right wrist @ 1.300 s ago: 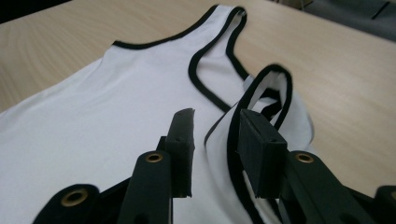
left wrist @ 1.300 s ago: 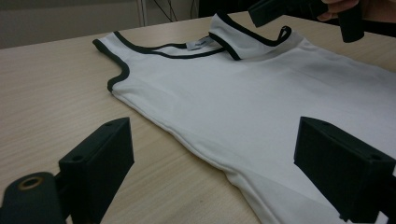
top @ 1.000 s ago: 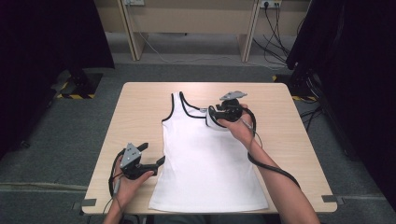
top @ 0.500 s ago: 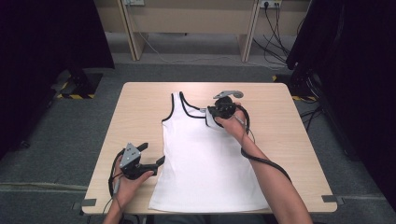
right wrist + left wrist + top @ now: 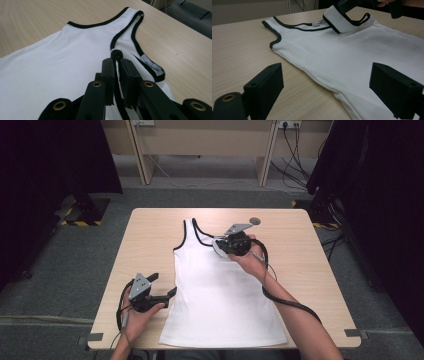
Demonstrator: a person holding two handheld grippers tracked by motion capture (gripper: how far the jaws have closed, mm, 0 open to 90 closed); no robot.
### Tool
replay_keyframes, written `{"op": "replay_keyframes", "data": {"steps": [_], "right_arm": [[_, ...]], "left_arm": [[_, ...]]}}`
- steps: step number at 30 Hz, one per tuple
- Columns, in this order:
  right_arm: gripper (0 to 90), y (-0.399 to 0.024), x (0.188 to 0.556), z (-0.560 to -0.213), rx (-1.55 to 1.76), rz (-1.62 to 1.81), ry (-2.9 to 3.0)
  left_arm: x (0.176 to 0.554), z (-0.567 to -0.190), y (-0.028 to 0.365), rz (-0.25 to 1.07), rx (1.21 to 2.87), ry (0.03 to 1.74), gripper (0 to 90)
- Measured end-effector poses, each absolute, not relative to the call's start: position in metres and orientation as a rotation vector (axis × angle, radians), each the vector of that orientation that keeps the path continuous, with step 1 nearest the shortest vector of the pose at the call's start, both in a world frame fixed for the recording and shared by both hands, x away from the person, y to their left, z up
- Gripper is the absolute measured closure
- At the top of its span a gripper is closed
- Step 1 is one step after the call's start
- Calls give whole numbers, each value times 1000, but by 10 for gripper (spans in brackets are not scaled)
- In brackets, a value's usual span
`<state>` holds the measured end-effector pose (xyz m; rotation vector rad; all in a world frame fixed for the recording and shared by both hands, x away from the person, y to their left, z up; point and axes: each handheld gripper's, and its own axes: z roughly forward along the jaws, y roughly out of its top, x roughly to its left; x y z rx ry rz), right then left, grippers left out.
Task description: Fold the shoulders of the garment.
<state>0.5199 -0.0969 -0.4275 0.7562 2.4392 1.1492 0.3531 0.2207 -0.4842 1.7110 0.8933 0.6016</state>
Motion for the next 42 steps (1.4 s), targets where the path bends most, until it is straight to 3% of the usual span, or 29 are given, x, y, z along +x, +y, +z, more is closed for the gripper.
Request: {"op": "replay_keyframes", "data": {"steps": [7,14,21,25,29,42], "right_arm": [[803,-93,501,-439,688,1135,2503],[658,-97,496,-439,664,1150,2487],[591,-86,493,-450,604,1066,2511],[660,-83,491,-460,584,1004,2517],[809,-84,487,-465,581,977,2550],[836,-109,481,-448,549,1004,2575]], "left_arm": [[353,-484,221,603,1711,894,112],[353,-484,220,604,1716,894,112],[353,-484,220,607,1712,892,111],[353,-484,220,607,1715,891,111],[353,-484,220,608,1714,890,112],[353,-484,220,605,1714,894,111]]}}
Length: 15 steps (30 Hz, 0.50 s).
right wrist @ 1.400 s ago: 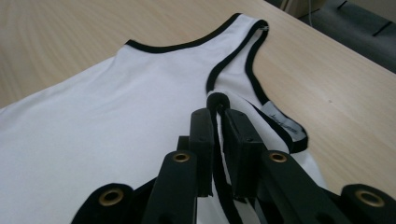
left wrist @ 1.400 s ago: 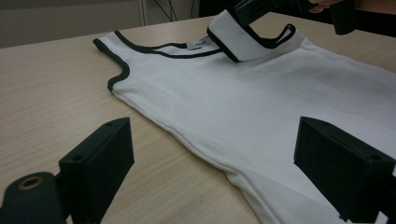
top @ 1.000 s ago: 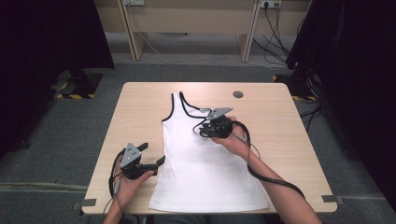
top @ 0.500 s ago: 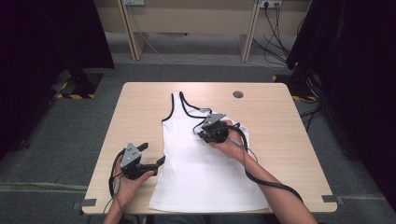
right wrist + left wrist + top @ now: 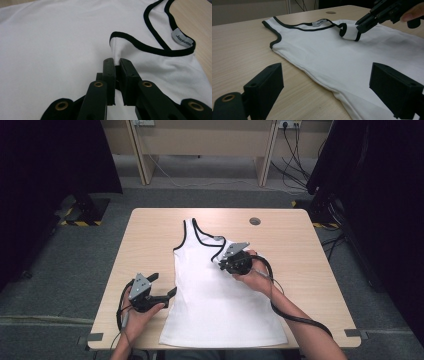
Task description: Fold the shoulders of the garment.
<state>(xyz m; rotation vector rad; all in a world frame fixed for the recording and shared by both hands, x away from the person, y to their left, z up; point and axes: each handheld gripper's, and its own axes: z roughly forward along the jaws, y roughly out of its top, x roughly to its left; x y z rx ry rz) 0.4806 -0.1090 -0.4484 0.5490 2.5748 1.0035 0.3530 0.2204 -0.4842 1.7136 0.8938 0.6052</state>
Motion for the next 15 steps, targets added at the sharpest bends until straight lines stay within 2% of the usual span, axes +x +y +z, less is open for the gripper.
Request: {"op": "replay_keyframes", "data": {"steps": [15], "right_arm": [[834,-127,483,-423,494,1019,2530]], "left_arm": [[353,-484,220,608,1715,895,111]]}}
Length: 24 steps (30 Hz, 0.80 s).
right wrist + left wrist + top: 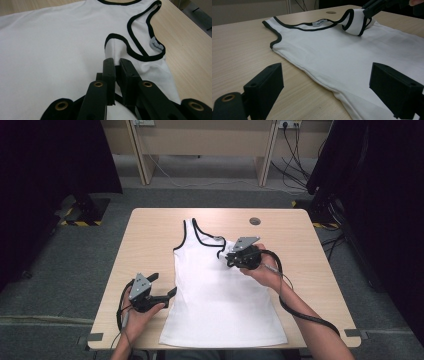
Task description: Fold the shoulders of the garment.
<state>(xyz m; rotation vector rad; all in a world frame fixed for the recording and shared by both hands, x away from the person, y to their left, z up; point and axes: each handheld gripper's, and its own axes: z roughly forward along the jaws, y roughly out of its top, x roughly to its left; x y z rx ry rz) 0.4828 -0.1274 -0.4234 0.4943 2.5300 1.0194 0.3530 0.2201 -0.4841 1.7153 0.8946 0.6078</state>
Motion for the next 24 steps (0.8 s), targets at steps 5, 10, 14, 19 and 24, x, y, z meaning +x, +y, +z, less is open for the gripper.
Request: {"op": "replay_keyframes", "data": {"steps": [5,10,14,19,24], "right_arm": [[789,-119,476,-435,420,1028,2617],[678,-122,478,-444,480,1141,2655],[631,-152,500,-438,839,1215,2477],[611,-175,517,-453,1049,969,2382],[605,-180,517,-461,1071,924,2370]], "left_arm": [[353,-484,220,610,1717,892,111],[353,-484,220,611,1716,890,111],[353,-484,220,612,1717,889,112],[353,-484,220,612,1720,889,111],[353,-484,220,610,1719,891,111]]}}
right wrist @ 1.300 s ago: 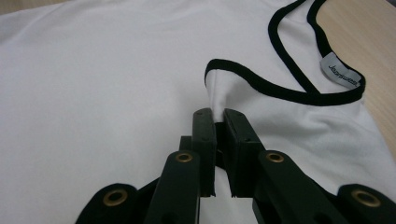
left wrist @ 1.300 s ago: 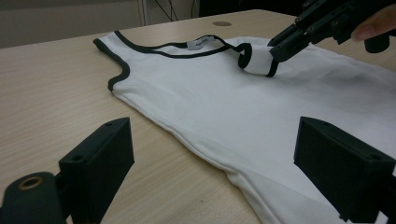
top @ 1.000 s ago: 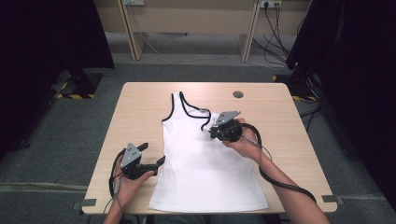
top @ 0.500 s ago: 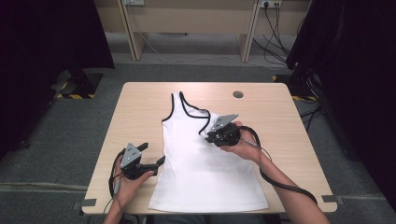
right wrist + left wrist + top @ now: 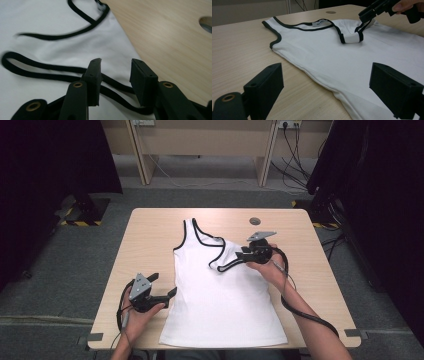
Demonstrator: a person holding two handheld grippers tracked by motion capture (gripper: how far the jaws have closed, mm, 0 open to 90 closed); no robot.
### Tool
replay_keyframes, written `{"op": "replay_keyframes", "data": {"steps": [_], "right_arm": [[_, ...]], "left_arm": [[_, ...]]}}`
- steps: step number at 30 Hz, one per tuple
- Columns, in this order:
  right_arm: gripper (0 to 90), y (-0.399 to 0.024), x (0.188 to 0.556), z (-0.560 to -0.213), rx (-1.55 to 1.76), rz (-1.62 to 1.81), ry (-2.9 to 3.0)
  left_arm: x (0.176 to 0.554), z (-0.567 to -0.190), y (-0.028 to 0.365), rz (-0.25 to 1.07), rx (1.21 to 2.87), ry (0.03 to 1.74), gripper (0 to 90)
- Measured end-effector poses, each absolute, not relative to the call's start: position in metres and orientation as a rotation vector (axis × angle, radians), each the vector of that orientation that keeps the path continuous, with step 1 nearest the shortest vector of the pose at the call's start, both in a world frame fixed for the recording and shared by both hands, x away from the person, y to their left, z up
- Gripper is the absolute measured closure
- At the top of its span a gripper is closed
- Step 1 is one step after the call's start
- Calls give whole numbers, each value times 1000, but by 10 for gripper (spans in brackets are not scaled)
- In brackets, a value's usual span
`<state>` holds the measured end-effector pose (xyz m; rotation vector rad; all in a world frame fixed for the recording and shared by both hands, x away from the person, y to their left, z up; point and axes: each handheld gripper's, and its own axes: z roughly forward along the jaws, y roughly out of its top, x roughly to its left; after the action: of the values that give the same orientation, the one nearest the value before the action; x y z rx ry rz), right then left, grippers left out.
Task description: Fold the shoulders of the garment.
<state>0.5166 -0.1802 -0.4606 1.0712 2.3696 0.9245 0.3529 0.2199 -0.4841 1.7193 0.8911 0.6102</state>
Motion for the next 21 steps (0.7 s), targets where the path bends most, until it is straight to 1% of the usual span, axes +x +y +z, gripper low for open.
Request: {"op": "replay_keyframes", "data": {"steps": [3,13,18,21], "right_arm": [[605,-186,518,-469,1104,899,2338],[597,-188,518,-468,1101,869,2292],[636,-189,508,-453,1087,1025,2305],[637,-186,506,-452,1069,1058,2378]], "left_arm": [[353,-484,220,613,1720,890,111],[353,-484,220,613,1718,890,111],[353,-484,220,612,1720,890,111],[352,-484,220,615,1720,889,112]]}}
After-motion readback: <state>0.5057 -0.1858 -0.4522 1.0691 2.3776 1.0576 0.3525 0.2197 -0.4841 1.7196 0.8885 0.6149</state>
